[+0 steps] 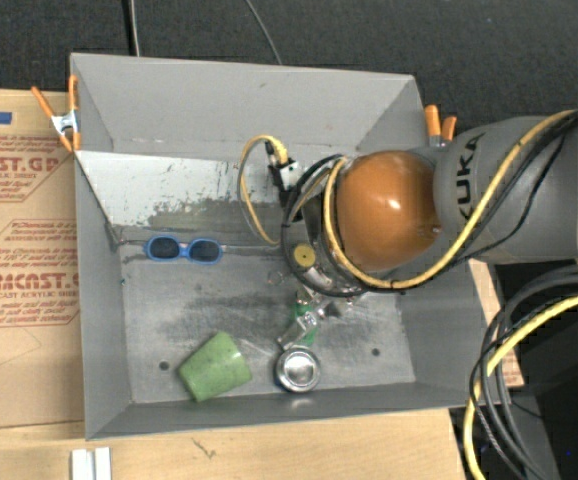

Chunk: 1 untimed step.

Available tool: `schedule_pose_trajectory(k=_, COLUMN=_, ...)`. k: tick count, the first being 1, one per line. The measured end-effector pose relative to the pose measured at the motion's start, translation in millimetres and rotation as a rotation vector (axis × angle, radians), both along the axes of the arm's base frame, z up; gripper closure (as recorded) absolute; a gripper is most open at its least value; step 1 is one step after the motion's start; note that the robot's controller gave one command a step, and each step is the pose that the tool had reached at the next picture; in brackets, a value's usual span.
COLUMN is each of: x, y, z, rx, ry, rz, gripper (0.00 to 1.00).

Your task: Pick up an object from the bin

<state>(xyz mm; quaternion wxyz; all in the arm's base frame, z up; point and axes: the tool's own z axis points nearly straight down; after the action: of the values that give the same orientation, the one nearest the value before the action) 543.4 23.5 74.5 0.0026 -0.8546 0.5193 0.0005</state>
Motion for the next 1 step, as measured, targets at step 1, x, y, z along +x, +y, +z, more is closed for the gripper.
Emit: schedule_pose_trajectory(k=1, x=2.0, y=0.2, z=3.3, rx=-0.003, ry=-0.004, rz=0.003, gripper=1.00)
